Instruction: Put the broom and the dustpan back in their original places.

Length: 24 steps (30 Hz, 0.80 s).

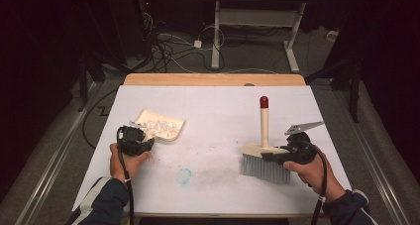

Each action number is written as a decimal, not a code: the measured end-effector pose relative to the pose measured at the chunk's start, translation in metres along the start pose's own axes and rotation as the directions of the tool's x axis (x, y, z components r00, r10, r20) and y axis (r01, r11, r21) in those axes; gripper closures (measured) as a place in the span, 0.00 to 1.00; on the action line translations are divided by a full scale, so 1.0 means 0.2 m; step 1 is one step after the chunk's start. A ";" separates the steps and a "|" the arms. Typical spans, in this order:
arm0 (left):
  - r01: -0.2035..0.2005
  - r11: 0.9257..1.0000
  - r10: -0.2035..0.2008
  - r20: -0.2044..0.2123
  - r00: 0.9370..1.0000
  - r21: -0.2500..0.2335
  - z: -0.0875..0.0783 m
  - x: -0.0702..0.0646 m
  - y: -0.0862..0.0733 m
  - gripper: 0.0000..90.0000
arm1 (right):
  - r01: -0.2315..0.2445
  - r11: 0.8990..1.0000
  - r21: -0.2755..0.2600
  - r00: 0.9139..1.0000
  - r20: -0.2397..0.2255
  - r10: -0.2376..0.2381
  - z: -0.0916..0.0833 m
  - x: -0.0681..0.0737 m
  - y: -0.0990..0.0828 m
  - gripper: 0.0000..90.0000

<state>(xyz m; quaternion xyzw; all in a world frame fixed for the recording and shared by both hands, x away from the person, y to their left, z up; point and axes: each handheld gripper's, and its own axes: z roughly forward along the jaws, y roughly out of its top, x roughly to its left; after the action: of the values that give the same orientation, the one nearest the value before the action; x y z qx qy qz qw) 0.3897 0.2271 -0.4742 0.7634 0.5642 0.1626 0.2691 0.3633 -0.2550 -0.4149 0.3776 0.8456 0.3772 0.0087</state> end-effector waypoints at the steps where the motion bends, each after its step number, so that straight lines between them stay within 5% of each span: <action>1: -0.001 1.000 0.001 0.001 1.000 -0.002 0.01 -0.01 0.01 0.70 | -0.006 1.000 0.010 1.000 0.002 0.006 0.01 -0.02 0.01 0.69; 7: -0.011 1.000 0.011 0.023 1.000 0.017 0.03 -0.07 0.03 0.64 | -0.037 0.997 0.070 0.999 0.008 0.036 0.05 -0.15 0.07 0.62; 12: -0.027 1.000 0.026 0.056 0.998 0.005 0.02 -0.09 0.02 0.61 | -0.074 0.995 0.065 0.997 -0.025 0.076 0.05 -0.25 0.12 0.55; 15: -0.044 0.999 0.043 0.082 0.996 0.006 0.02 -0.10 0.02 0.57 | -0.106 0.991 0.084 0.994 0.038 0.103 0.03 -0.30 0.13 0.53; 17: -0.081 0.997 0.081 0.072 0.994 0.000 0.01 -0.11 0.02 0.55 | -0.105 0.991 0.078 0.987 0.134 0.094 0.01 -0.32 0.13 0.60; 19: -0.127 0.992 0.128 0.070 0.989 -0.023 -0.02 -0.12 0.02 0.53 | -0.120 0.990 0.074 0.981 0.162 0.107 0.01 -0.35 0.13 0.58; 24: -0.196 0.974 0.203 0.050 0.978 -0.115 -0.12 -0.13 0.00 0.45 | -0.147 0.988 0.052 0.950 0.286 0.126 0.07 -0.39 0.09 0.60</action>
<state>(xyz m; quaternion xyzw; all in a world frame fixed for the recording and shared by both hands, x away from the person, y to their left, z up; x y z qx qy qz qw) 0.3682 0.2081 -0.4542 0.8050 0.4663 0.1960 0.3102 0.4347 -0.2878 -0.4337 0.4850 0.8207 0.2886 0.0891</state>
